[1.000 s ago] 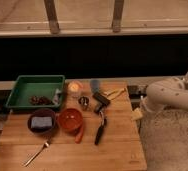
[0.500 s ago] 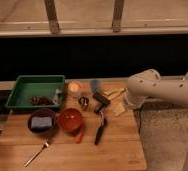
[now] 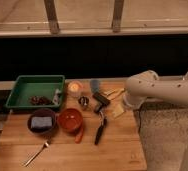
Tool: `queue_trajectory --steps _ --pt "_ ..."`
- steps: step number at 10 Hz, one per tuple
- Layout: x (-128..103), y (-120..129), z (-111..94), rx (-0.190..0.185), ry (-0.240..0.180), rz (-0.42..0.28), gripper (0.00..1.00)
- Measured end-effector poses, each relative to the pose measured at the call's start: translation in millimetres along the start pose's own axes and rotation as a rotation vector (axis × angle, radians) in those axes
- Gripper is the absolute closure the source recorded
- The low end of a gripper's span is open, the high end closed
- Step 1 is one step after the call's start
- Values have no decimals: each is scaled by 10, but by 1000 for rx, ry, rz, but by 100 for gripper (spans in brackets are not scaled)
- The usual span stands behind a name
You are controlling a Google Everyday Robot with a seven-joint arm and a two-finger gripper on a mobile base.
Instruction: Place brush in metal cup
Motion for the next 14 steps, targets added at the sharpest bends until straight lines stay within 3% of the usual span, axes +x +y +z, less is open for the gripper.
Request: queue_trajectory --steps 2,6,9,14 --pt "-88 356 277 -47 13 -50 20" --pt "-181 632 462 -98 19 -93 20" --pt "-348 777 718 -147 20 -114 20" --pt "-452 833 1093 -123 26 -120 21"
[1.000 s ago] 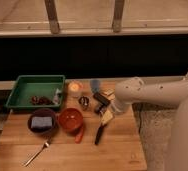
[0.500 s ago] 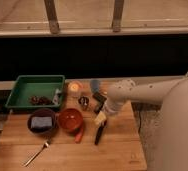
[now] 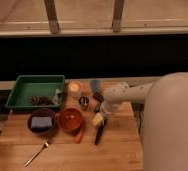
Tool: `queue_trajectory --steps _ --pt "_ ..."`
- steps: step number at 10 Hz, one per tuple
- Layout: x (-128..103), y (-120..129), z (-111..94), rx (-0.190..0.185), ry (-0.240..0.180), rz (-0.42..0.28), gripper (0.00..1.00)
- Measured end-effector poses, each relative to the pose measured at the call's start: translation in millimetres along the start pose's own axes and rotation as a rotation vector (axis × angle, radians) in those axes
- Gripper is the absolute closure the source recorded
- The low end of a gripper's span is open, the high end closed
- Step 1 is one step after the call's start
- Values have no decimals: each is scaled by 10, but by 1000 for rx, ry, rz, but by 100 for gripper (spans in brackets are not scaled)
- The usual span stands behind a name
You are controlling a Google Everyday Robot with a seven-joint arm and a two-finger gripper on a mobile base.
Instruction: Place brush in metal cup
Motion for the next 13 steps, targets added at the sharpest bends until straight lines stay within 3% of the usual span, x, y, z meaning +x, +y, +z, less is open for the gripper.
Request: queue_trajectory --steps 4,7,8,11,13 --pt "-49 124 146 43 -22 15 57" --pt "-16 51 142 36 -27 33 87" --pt "10 69 134 33 -20 33 93" --pt "32 68 141 21 -22 41 94" --pt "187 -121 75 22 -31 66 94"
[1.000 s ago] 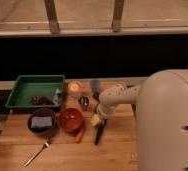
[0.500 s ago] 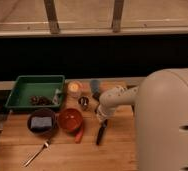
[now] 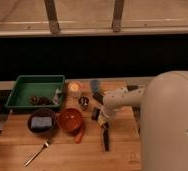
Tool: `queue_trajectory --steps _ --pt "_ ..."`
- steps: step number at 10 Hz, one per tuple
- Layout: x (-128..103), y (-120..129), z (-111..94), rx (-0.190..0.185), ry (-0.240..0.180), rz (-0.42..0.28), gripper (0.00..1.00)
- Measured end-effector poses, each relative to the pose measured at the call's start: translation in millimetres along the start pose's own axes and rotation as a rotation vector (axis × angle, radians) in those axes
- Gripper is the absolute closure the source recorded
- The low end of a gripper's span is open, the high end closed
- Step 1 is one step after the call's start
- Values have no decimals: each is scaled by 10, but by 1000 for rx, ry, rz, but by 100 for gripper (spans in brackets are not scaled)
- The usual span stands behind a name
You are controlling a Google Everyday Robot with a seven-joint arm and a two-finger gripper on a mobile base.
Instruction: Place brush in metal cup
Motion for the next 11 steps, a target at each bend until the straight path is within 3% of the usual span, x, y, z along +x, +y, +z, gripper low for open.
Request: queue_trajectory --steps 2,6,7,11 --pt "78 -225 -208 16 -36 29 94" --pt "-38 -330 -574 51 -110 26 94" --pt "-109 -294 -692 59 -132 5 94" --pt "-346 1 -803 63 -170 -102 94"
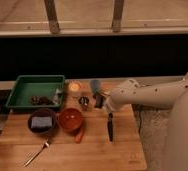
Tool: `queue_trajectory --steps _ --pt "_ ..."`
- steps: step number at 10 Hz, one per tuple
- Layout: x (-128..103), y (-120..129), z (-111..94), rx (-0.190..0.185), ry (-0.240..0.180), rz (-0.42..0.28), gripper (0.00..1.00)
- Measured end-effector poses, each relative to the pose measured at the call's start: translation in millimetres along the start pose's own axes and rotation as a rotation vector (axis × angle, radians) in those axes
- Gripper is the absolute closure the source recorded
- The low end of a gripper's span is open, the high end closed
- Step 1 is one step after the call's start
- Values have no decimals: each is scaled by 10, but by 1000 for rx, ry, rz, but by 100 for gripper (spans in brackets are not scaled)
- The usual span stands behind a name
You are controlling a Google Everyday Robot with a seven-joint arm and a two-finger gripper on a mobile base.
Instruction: Place brush in metal cup
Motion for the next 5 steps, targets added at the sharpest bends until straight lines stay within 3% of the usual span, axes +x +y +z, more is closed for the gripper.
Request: queue_trajectory --steps 3,5 --pt "-220 376 -49 -29 -23 -113 94" --pt "-183 328 -57 -22 -19 -112 94"
